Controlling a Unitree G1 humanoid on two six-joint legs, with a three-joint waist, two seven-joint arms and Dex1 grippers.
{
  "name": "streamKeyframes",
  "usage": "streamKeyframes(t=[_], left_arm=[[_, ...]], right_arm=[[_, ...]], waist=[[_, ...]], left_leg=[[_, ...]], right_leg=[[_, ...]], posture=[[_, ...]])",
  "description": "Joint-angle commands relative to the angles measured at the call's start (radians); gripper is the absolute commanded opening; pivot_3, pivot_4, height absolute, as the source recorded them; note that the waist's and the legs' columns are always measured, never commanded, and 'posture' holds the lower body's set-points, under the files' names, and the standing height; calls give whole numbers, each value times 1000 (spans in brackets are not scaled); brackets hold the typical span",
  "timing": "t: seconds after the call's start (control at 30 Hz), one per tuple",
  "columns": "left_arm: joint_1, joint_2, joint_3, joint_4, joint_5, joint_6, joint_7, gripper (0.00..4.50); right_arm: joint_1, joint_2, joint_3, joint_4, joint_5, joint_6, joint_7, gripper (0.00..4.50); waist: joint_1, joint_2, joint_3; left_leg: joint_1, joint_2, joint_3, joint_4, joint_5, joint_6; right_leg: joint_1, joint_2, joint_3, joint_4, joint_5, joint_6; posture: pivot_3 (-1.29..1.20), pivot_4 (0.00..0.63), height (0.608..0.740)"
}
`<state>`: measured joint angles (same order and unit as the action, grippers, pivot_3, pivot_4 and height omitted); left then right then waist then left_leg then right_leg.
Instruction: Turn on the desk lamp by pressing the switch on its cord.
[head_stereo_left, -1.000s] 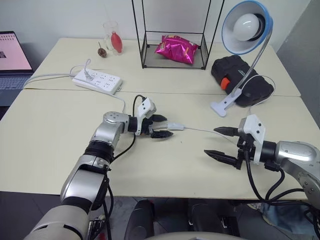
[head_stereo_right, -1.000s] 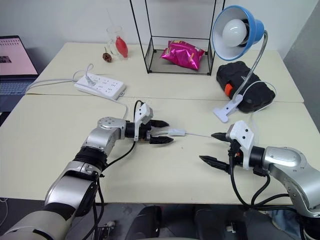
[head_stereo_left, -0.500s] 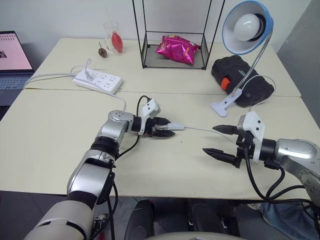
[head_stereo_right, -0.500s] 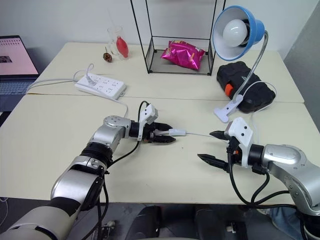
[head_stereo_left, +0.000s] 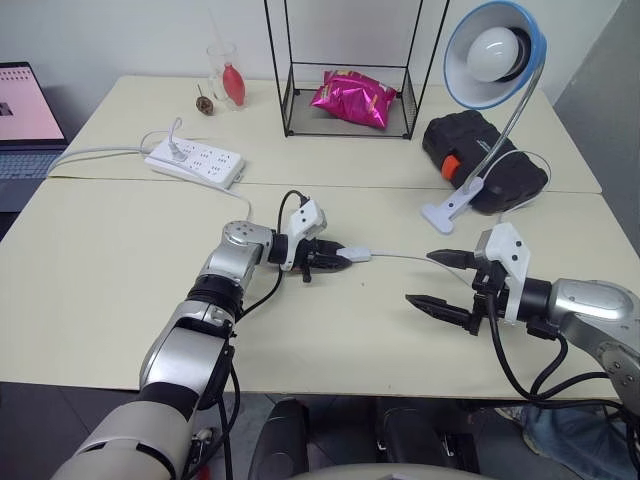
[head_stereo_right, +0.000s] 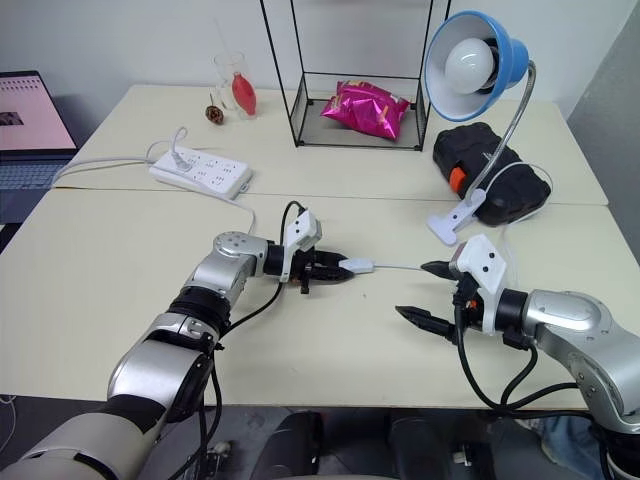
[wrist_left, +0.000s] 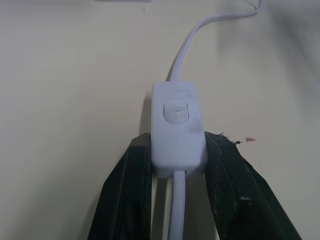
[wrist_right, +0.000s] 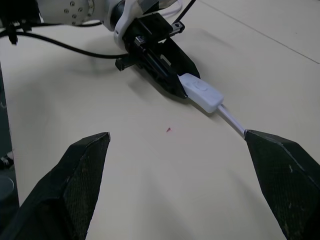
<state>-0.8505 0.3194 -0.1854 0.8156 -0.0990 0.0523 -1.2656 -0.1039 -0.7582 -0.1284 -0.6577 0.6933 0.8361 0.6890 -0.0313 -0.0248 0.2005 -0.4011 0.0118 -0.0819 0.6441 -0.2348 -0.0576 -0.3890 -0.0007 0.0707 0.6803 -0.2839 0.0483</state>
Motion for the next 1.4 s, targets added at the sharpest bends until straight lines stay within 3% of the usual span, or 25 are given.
streamKeyframes(t=[0.03, 0.2, 0.27, 0.4, 0.6, 0.87, 1.4], left_arm=[[37, 3, 37, -170, -40, 9, 27, 1104], [127, 6, 42, -395, -56, 71, 88, 1104], [158, 11, 41, -478, -60, 106, 114, 1104], [204, 26, 33, -591, -71, 166, 140, 1104], [234, 47, 28, -658, -81, 212, 158, 1104], [243, 64, 32, -680, -86, 236, 171, 1104], [246, 81, 23, -704, -95, 247, 170, 1104]], right_arm=[[43, 59, -33, -70, 118, 71, -74, 4500], [116, 200, -14, -83, 238, 152, -229, 4500], [115, 322, 7, -30, 255, 148, -330, 4500], [38, 555, 0, 110, 337, 157, -506, 4500], [-62, 732, -29, 246, 448, 154, -653, 4500], [-117, 793, -62, 328, 529, 123, -736, 4500], [-147, 812, -52, 399, 549, 79, -762, 4500]], waist=[[0, 0, 0], [0, 0, 0], [-1, 0, 0], [-5, 0, -1], [-5, 1, -1], [-3, 1, -1], [-10, 1, -1]], left_leg=[[0, 0, 0, 0, 0, 0], [0, 1, -1, 0, 0, 0], [0, 0, -1, 1, 0, 0], [2, 2, -1, 1, 0, 0], [2, 2, -1, 0, 1, 1], [0, 1, 0, -1, 0, 1], [1, 2, 0, -2, 0, 1]], right_leg=[[0, 0, 0, 0, 0, 0], [0, 0, 0, 0, 2, -4], [0, 0, 0, 1, 2, -3], [1, 2, 1, 2, 1, -1], [0, 2, 1, 1, 2, -1], [-1, 1, 0, 0, 5, -6], [-1, 2, 1, 0, 2, -3]], posture=[[0, 150, 740], [0, 150, 740], [0, 150, 740], [0, 150, 740], [0, 150, 740], [0, 150, 740], [0, 150, 740]])
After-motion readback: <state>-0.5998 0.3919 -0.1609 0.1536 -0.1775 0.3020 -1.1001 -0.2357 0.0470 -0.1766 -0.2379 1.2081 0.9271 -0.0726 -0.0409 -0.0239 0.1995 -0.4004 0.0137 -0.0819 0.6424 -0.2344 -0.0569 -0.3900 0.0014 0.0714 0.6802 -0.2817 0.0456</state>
